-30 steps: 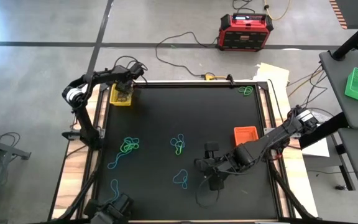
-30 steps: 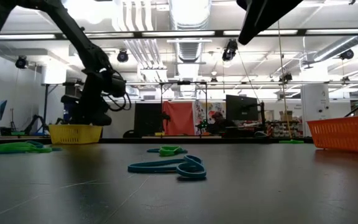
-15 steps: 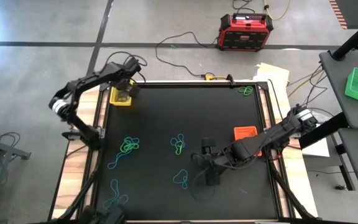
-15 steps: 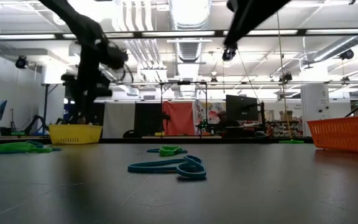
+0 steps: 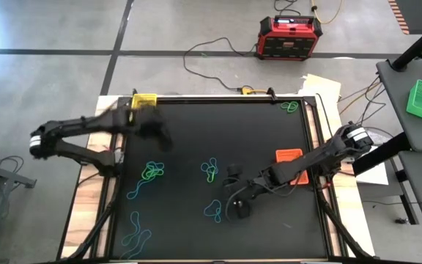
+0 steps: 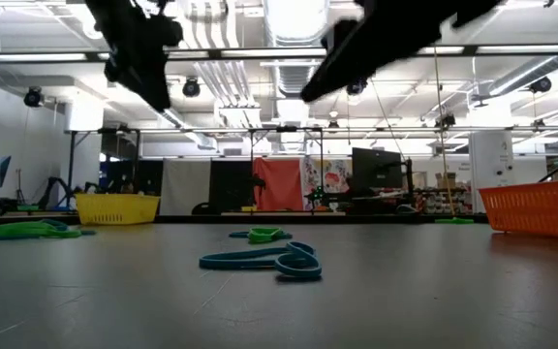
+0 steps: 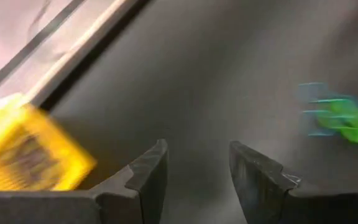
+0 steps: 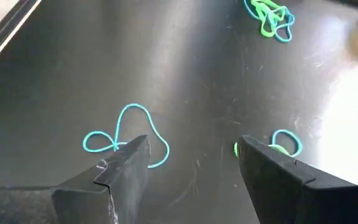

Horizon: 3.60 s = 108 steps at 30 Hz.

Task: Sort rubber bands into baskets
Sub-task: Put the blue rubber band into the orange bin

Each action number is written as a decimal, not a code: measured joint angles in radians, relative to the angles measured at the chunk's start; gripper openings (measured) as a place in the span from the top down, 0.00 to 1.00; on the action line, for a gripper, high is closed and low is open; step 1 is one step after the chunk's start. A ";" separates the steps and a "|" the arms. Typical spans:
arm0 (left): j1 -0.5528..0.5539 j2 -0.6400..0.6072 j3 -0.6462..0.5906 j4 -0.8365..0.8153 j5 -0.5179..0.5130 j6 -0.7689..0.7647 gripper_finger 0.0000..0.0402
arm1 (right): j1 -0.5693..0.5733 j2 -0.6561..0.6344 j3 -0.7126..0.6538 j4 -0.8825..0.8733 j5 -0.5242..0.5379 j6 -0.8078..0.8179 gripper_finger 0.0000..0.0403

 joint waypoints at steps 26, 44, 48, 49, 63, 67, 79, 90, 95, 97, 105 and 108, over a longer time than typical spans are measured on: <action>-0.803 0.457 -0.474 1.495 -0.394 -0.061 0.62 | 0.036 0.409 0.014 0.338 -0.198 0.240 0.48; -0.787 0.517 -0.474 1.482 -0.554 -0.039 0.62 | 0.020 0.318 0.063 0.042 -0.099 0.120 0.98; -0.785 0.531 -0.478 1.479 -0.577 -0.046 0.62 | 0.020 0.203 0.063 -0.086 0.015 0.111 0.98; -0.782 0.533 -0.478 1.480 -0.593 -0.046 0.62 | 0.019 0.171 0.063 -0.122 0.046 0.109 0.98; -0.767 0.537 -0.478 1.482 -0.644 -0.046 0.62 | 0.020 -0.132 0.062 -0.550 0.177 0.256 0.98; -0.766 0.537 -0.478 1.482 -0.644 -0.046 0.62 | 0.020 -0.193 0.063 -0.723 0.178 0.333 0.98; -0.762 0.537 -0.478 1.481 -0.658 -0.046 0.62 | 0.018 -0.328 -0.005 -0.956 0.219 0.499 0.98; -0.762 0.537 -0.478 1.480 -0.658 -0.041 0.62 | 0.013 -0.465 -0.164 -1.142 0.164 0.779 0.98; -0.762 0.536 -0.475 1.482 -0.658 -0.046 0.62 | 0.013 -0.509 -0.270 -1.115 0.099 0.856 0.98; -0.763 0.536 -0.469 1.483 -0.658 -0.039 0.62 | 0.013 -0.519 -0.316 -1.075 0.053 0.876 0.98; -0.768 0.531 -0.425 1.480 -0.577 0.013 0.62 | 0.013 -0.501 -0.420 -0.948 -0.074 0.911 0.97; -0.773 0.524 -0.402 1.439 -0.564 0.021 0.62 | 0.013 -0.486 -0.411 -0.951 -0.096 0.911 0.92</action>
